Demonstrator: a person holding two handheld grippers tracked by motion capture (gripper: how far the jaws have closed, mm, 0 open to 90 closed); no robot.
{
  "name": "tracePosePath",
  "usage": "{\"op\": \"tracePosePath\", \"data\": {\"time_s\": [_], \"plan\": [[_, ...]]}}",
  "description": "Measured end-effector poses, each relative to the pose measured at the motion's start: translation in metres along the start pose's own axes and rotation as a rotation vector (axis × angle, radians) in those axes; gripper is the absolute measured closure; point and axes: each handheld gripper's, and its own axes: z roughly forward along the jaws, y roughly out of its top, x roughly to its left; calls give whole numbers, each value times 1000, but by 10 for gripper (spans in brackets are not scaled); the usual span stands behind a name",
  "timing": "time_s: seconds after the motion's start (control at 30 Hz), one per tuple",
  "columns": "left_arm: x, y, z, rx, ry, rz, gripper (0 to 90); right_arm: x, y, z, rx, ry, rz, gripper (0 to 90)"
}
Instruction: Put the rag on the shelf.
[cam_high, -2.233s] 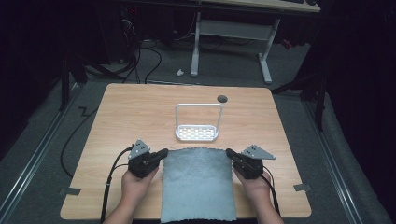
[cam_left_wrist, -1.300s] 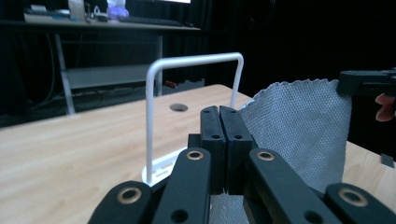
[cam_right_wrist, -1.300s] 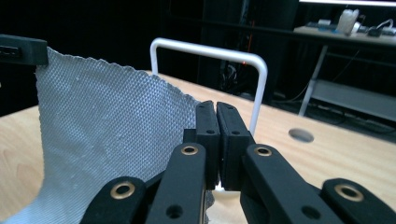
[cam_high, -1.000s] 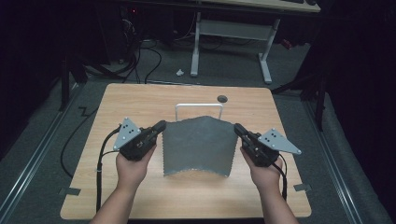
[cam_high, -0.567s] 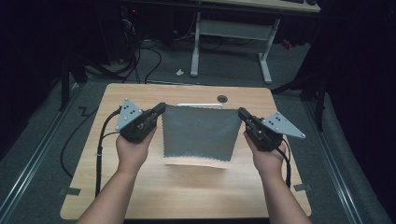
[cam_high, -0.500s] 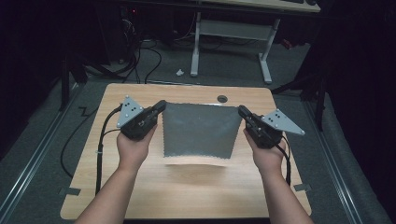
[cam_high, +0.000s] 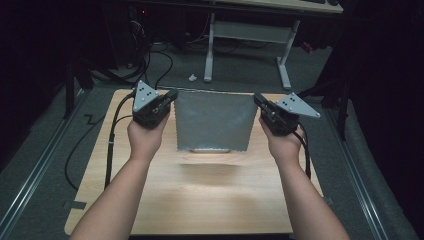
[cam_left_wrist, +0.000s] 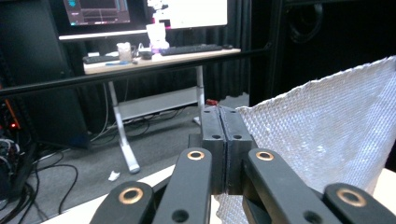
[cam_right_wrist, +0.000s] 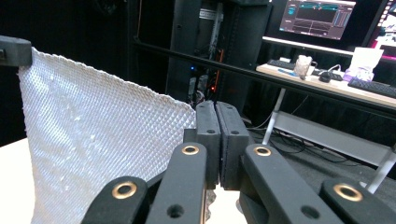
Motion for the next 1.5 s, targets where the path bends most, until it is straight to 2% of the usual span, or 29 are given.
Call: {"op": "tracePosePath", "data": {"time_s": [0.03, 0.2, 0.3, 0.5, 0.57, 0.7, 0.73, 0.8, 0.83, 0.93, 0.97, 1.0, 1.13, 1.27, 1.37, 1.4, 1.43, 1.5], "plan": [[2, 0, 3, 5, 6, 4, 896, -1, 1, 2, -4, 0, 1, 899], [13, -1, 13, 9, 12, -31, 896, -6, 4, 22, 18, -7, 4, 899], [21, -1, 27, 45, 18, -44, 895, -10, 5, 34, 26, -9, 7, 899], [25, -5, 44, 97, 33, -19, 895, -18, -1, 49, 30, -19, 21, 900], [29, -10, 55, 124, 49, -2, 895, -22, -7, 59, 53, -17, 19, 899], [34, -16, 65, 158, 45, -22, 895, -24, -13, 69, 75, -25, 4, 899], [35, -23, 72, 194, 26, -26, 895, -28, -19, 77, 98, -24, 23, 899], [35, -26, 73, 207, 20, -24, 895, -31, -25, 83, 118, -22, 34, 899], [36, -34, 77, 231, -1, -30, 895, -33, -29, 86, 132, -25, 23, 899], [38, -47, 79, 258, -28, -58, 895, -35, -40, 92, 156, -10, 16, 899], [38, -47, 79, 258, -28, -58, 895, -35, -43, 92, 164, -7, 24, 899], [35, -57, 79, 282, -40, -46, 895, -35, -48, 94, 171, -1, 18, 899], [33, -73, 77, 307, -64, -66, 896, -34, -62, 93, 190, 13, 20, 899], [28, -88, 71, 312, -87, -79, 895, -32, -76, 90, 212, 36, 28, 898], [26, -99, 68, 314, -104, -106, 895, -29, -87, 88, 229, 51, 39, 898], [26, -99, 68, 314, -104, -106, 895, -29, -87, 88, 229, 51, 39, 898], [23, -104, 68, 326, -116, -107, 895, -27, -95, 87, 238, 58, 38, 898], [20, -108, 67, 329, -123, -108, 895, -25, -102, 85, 242, 69, 58, 897]]}}
